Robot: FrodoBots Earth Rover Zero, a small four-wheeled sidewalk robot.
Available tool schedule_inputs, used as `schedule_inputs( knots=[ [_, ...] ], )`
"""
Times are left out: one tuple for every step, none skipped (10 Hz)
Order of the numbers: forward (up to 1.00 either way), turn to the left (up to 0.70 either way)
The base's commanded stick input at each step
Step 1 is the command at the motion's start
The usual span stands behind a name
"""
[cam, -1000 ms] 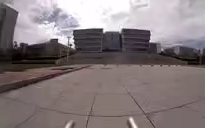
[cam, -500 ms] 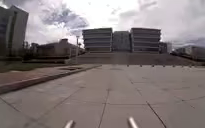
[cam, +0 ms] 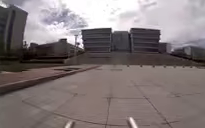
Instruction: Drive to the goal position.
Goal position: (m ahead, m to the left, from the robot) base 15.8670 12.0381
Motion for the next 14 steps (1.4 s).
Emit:
schedule_inputs(
  knots=[
    [1.0,0.01],
    [1.0,0.01],
    [1.0,0.01],
    [1.0,0.01],
    [1.0,0.01],
    [1.0,0.01],
    [1.0,0.01],
    [1.0,0.01],
    [1.0,0.01],
    [1.0,0.01],
    [1.0,0.01],
    [1.0,0.01],
    [1.0,0.01],
    [1.0,0.01]
  ],
)
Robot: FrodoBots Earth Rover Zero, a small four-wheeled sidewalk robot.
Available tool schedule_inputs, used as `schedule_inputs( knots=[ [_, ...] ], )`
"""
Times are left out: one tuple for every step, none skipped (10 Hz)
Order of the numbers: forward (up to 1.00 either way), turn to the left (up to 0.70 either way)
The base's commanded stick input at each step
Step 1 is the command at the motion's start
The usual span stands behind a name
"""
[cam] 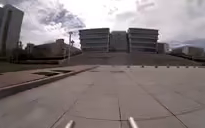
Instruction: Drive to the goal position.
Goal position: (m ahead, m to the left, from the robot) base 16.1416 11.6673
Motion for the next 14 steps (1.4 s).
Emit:
schedule_inputs(
  knots=[
    [1.0,0.01],
    [1.0,0.01],
    [1.0,0.01],
    [1.0,0.01],
    [1.0,0.01],
    [1.0,0.01],
    [1.0,0.01],
    [1.0,0.01],
    [1.0,0.01],
    [1.0,0.01],
    [1.0,0.01],
    [1.0,0.01],
    [1.0,0.01],
    [1.0,0.01]
  ],
)
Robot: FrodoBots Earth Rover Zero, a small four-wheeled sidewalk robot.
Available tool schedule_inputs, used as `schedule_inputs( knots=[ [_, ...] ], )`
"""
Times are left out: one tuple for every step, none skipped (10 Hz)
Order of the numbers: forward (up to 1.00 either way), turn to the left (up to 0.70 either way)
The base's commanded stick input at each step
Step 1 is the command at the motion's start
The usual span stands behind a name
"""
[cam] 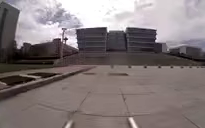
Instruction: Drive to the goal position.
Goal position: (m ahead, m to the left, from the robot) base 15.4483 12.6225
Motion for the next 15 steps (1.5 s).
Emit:
schedule_inputs(
  knots=[
    [1.0,0.01],
    [1.0,0.01],
    [1.0,0.01],
    [1.0,0.01],
    [1.0,0.01],
    [1.0,0.01],
    [1.0,0.01],
    [1.0,0.01],
    [1.0,0.01],
    [1.0,0.01],
    [1.0,0.01],
    [1.0,0.01],
    [1.0,0.01],
    [1.0,0.01],
    [1.0,0.01]
  ],
)
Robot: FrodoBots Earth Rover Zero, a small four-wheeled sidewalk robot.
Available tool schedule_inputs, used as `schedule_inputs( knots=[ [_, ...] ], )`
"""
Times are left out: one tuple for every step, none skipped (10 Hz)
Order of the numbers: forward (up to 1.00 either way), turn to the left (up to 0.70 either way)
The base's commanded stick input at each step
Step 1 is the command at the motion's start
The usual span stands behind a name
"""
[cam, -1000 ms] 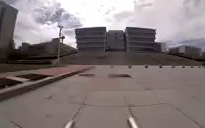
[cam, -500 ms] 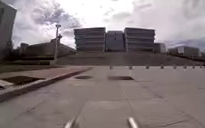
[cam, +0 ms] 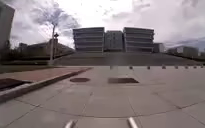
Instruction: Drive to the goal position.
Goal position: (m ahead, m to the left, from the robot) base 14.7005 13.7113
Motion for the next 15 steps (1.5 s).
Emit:
schedule_inputs(
  knots=[
    [1.0,0.01],
    [1.0,0.01],
    [1.0,0.01],
    [1.0,0.01],
    [1.0,0.01],
    [1.0,0.01],
    [1.0,0.01],
    [1.0,0.01],
    [1.0,0.01],
    [1.0,0.01],
    [1.0,0.01],
    [1.0,0.01],
    [1.0,0.01],
    [1.0,0.01],
    [1.0,0.01]
  ],
)
